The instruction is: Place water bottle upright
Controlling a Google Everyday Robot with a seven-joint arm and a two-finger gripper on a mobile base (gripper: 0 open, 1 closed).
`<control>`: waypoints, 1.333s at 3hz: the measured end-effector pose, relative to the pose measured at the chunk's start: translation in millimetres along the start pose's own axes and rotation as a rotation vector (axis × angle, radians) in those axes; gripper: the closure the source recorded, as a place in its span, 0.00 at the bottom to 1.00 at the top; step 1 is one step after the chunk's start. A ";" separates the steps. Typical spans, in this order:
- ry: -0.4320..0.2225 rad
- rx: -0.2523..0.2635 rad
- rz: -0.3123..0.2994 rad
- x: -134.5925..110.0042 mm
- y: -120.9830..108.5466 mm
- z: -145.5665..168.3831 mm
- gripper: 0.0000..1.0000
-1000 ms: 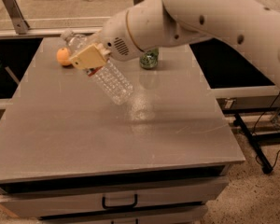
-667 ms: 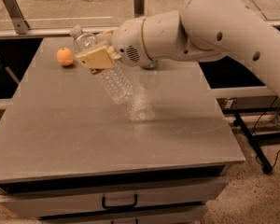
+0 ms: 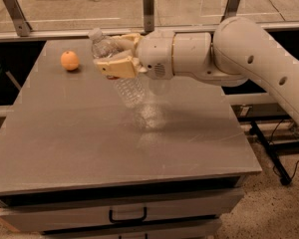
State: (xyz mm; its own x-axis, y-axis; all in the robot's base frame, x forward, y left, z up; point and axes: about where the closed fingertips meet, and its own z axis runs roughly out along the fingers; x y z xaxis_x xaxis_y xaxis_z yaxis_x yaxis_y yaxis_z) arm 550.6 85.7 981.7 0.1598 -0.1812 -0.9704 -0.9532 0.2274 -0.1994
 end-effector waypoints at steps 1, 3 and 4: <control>-0.086 -0.019 -0.039 8.6 0.0 -4.6 1.00; -0.207 0.006 0.013 29.4 -3.4 -16.3 0.81; -0.233 0.017 0.035 34.6 -8.0 -22.9 0.59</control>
Offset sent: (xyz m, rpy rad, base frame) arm 0.0015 -0.0253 -0.0338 0.2276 -0.0504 0.0502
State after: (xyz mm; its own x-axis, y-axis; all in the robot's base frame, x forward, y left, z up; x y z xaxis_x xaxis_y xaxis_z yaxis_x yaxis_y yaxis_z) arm 557.8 55.7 952.9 0.1832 0.0525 -0.9817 -0.9551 0.2459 -0.1651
